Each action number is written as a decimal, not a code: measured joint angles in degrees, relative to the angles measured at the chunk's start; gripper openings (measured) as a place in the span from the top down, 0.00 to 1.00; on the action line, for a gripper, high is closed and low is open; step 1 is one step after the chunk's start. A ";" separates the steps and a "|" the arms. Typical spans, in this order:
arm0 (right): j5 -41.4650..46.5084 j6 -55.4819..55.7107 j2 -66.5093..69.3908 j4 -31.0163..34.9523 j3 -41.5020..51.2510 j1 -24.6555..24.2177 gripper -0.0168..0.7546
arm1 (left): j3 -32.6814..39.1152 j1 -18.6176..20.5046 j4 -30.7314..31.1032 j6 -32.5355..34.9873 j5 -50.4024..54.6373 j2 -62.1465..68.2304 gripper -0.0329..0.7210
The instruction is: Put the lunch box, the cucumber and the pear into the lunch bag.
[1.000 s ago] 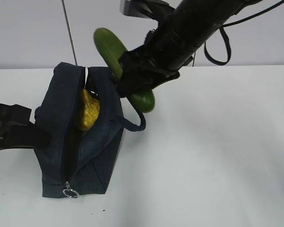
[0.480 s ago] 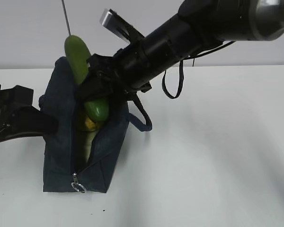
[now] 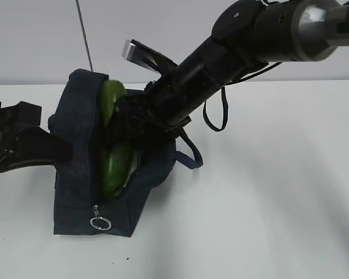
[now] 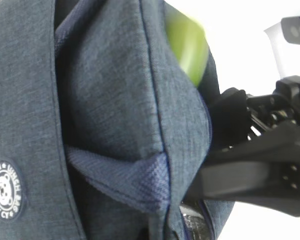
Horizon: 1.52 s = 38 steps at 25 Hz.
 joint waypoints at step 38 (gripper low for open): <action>14.45 22.88 6.15 -29.89 -23.31 0.00 0.37 | 0.00 0.00 0.04 0.00 -1.21 0.00 0.98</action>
